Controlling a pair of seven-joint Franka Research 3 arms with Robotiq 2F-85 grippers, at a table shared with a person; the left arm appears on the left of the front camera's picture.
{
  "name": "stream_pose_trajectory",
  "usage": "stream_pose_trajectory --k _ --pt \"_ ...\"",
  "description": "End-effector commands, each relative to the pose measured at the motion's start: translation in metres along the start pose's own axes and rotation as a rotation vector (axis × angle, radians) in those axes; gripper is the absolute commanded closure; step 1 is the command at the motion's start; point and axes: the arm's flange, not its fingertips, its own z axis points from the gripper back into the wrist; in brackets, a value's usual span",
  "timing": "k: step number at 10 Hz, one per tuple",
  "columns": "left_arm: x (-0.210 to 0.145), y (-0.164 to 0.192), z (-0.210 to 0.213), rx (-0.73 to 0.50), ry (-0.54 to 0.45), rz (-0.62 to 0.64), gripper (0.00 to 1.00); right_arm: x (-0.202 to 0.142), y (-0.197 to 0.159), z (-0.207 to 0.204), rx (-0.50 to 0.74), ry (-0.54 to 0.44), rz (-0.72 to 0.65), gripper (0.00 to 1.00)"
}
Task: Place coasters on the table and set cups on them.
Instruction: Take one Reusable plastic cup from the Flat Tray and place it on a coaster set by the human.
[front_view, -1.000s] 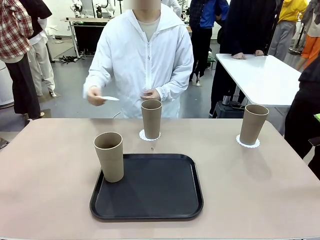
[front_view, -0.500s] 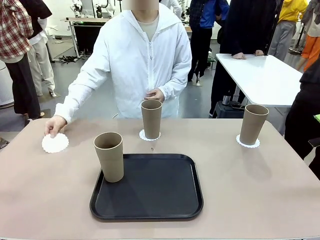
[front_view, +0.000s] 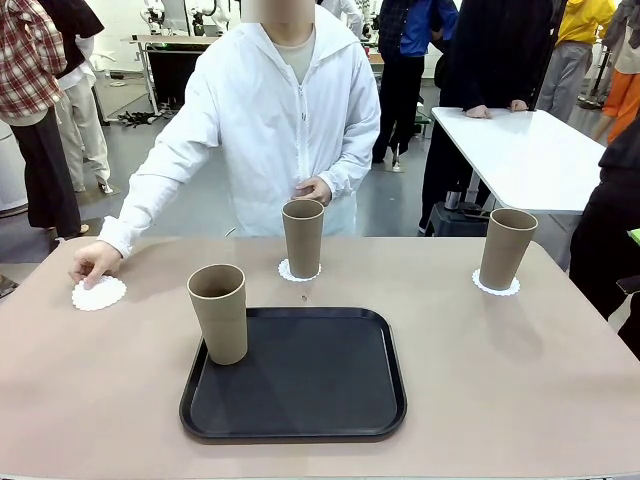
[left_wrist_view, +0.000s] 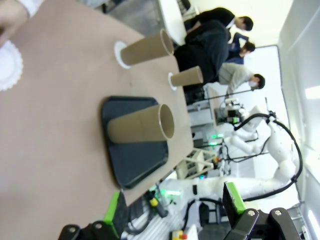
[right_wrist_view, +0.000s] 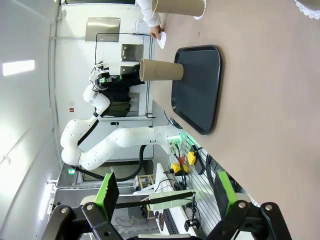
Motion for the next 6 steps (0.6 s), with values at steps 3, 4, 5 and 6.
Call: stream_pose_trajectory --k 3,4,5,6 --pt "-0.0007 0.0002 0.0007 -0.016 -0.008 -0.011 0.00 -0.0012 0.0003 0.0012 0.010 0.003 0.000 0.00" --pt "-0.0007 0.0002 0.0007 -0.016 -0.008 -0.011 0.00 -0.0012 0.0003 0.0012 0.010 0.003 0.000 0.00" --pt "-0.0007 0.0002 0.0007 -0.016 -0.008 -0.011 0.00 -0.0012 0.0003 0.0012 0.010 0.003 0.000 0.00" --pt "-0.0007 0.0002 0.0007 -0.016 -0.008 -0.011 0.00 -0.0012 0.0003 0.0012 0.010 0.003 0.000 0.00"
